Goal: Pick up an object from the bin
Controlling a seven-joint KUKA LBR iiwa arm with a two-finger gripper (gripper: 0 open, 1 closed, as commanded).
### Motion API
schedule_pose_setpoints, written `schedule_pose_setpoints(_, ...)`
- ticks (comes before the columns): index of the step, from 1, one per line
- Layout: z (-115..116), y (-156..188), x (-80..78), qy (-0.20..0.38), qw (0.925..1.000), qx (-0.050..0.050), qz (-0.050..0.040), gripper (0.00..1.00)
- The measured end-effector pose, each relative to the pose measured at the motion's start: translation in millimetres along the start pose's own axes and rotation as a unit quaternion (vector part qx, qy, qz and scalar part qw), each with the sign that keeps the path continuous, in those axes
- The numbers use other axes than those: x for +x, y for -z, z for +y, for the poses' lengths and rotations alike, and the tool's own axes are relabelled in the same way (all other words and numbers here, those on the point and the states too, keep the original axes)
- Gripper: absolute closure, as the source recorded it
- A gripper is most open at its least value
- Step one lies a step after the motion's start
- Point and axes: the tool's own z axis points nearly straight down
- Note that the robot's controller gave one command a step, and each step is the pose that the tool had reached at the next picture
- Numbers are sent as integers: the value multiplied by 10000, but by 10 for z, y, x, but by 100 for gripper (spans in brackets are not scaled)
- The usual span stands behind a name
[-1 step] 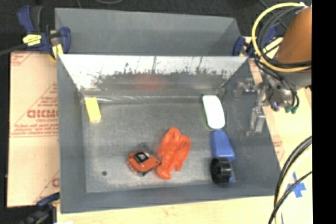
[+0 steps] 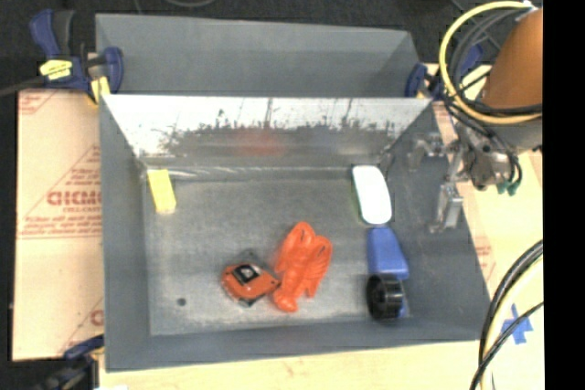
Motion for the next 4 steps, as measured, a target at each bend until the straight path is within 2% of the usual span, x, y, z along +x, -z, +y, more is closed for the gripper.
schedule_pose_setpoints(1,105,-543,-48,213,9998,8,-32,0)
schedule_pose_setpoints(2,170,-1234,112,20,10000,-10,-17,0)
schedule_pose_setpoints(3,852,-1347,1037,465,9989,-12,13,100)
schedule_pose_setpoints(4,847,-1346,1037,470,9989,-7,13,100)
